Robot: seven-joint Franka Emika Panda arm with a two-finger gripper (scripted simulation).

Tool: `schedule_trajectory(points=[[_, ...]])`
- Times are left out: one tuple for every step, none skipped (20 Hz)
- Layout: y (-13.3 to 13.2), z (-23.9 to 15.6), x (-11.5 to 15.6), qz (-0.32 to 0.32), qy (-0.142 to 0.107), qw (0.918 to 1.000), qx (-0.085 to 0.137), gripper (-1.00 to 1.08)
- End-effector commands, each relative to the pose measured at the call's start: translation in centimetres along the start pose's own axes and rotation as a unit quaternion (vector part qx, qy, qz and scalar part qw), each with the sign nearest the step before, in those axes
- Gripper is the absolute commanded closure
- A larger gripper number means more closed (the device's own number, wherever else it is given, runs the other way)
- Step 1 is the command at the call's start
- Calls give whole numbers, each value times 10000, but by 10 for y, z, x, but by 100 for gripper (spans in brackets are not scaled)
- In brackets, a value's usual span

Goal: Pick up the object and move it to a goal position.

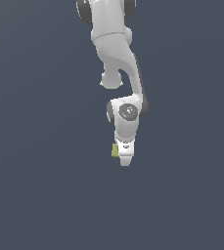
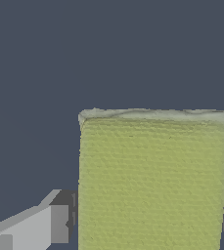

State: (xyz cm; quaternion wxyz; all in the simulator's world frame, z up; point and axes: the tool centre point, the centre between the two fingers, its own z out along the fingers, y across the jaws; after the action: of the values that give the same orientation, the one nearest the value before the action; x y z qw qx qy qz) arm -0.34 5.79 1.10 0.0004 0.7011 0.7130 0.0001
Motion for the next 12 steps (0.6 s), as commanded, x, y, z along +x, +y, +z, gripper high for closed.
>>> schedule_trajectory(points=[[0, 1, 0, 1, 1, 10000, 5, 108], [0, 1, 0, 1, 1, 10000, 5, 108], [0, 1, 0, 1, 1, 10000, 5, 108], [0, 1, 0, 1, 1, 10000, 5, 108], [0, 1, 0, 1, 1, 10000, 5, 108], [0, 1, 0, 1, 1, 10000, 5, 108], [0, 1, 0, 1, 1, 10000, 5, 108], [0, 0, 0, -1, 0, 10000, -1, 108], [0, 0, 0, -1, 0, 10000, -1, 108], [0, -1, 0, -1, 0, 10000, -1, 108], [-1, -2, -1, -1, 0, 10000, -1, 108], [-1, -3, -2, -1, 0, 10000, -1, 108]])
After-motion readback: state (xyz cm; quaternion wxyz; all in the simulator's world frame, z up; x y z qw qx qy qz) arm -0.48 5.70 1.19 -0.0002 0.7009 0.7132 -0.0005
